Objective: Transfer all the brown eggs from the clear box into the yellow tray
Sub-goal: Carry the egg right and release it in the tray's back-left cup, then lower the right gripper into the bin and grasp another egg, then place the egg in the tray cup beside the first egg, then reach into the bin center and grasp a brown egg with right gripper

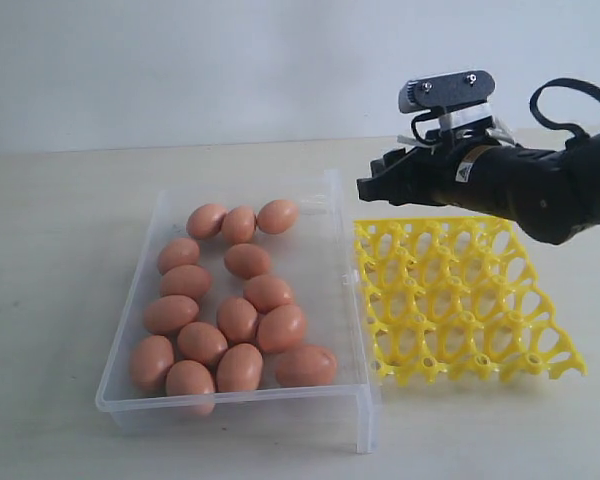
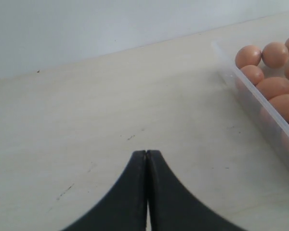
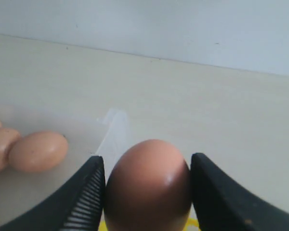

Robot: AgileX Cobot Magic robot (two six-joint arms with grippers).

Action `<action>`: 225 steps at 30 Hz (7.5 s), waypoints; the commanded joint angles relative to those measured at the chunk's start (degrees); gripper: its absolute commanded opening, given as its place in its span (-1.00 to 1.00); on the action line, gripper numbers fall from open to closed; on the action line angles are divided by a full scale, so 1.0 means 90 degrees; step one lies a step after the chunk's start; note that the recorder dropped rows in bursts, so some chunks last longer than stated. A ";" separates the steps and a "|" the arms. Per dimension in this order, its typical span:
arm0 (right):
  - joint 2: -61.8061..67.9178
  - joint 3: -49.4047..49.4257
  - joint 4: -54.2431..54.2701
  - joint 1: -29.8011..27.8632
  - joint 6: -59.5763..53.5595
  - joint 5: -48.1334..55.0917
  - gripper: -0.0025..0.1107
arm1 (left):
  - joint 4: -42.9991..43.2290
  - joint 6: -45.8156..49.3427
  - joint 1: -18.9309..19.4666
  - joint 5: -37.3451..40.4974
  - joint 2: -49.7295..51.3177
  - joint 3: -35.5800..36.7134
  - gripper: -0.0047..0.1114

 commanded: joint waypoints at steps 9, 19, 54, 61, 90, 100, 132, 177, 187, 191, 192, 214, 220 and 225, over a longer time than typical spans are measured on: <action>0.0595 0.0051 -0.0001 -0.0022 0.0958 -0.0144 -0.96 | -0.0009 -0.0001 -0.0009 -0.0047 -0.0036 -0.0023 -0.92; 0.0799 0.0051 -0.0797 -0.0022 0.2310 -0.0016 -0.96 | -0.0009 -0.0001 -0.0009 -0.0047 -0.0036 -0.0023 -0.92; 0.1512 -0.5369 0.2647 0.1677 -0.1600 0.8500 -0.64 | -0.0009 -0.0001 -0.0009 -0.0047 -0.0036 -0.0023 -0.92; 0.2762 -0.6862 0.2591 0.1836 -0.1350 0.9253 0.09 | -0.0009 -0.0001 -0.0009 -0.0047 -0.0036 -0.0023 -0.92; 0.4059 -0.7944 0.2092 0.1905 -0.0836 0.8790 -0.93 | -0.0009 -0.0001 -0.0009 -0.0047 -0.0036 -0.0023 -0.92; 0.2507 -0.6749 0.1241 0.1778 -0.0933 0.7093 -0.96 | -0.0009 -0.0001 -0.0009 -0.0047 -0.0036 -0.0023 -0.92; -0.0225 0.1512 0.0299 -0.0359 0.0943 -0.2476 -0.96 | -0.0009 -0.0001 -0.0009 -0.0047 -0.0036 -0.0023 -0.92; 0.0996 0.0870 0.0259 -0.0359 0.0950 -0.1959 0.12 | -0.0009 -0.0001 -0.0009 -0.0047 -0.0036 -0.0023 -0.92; -0.1578 -0.1100 -0.0551 0.0517 0.0946 0.4540 -0.96 | -0.0009 -0.0001 -0.0009 -0.0047 -0.0036 -0.0023 -0.92; -0.1091 -0.2249 0.0789 0.1180 -0.0932 0.6260 -0.96 | -0.0009 -0.0001 -0.0009 -0.0047 -0.0036 -0.0023 -0.92; -0.0945 -0.2465 0.1025 0.1321 -0.1682 0.6594 -0.96 | -0.0009 -0.0001 -0.0009 -0.0047 -0.0036 -0.0023 -0.92; 0.2330 -0.5916 0.1260 0.2094 -0.4493 0.9573 0.14 | -0.0009 -0.0001 -0.0009 -0.0047 -0.0036 -0.0023 -0.92; 0.2698 -0.6185 0.1244 0.2094 -0.4590 0.9454 0.14 | -0.0009 -0.0001 -0.0009 -0.0047 -0.0036 -0.0023 -0.92; 0.2896 -0.6185 0.1116 0.2094 -0.4590 0.9085 0.14 | -0.0009 -0.0001 -0.0009 -0.0047 -0.0036 -0.0023 -0.92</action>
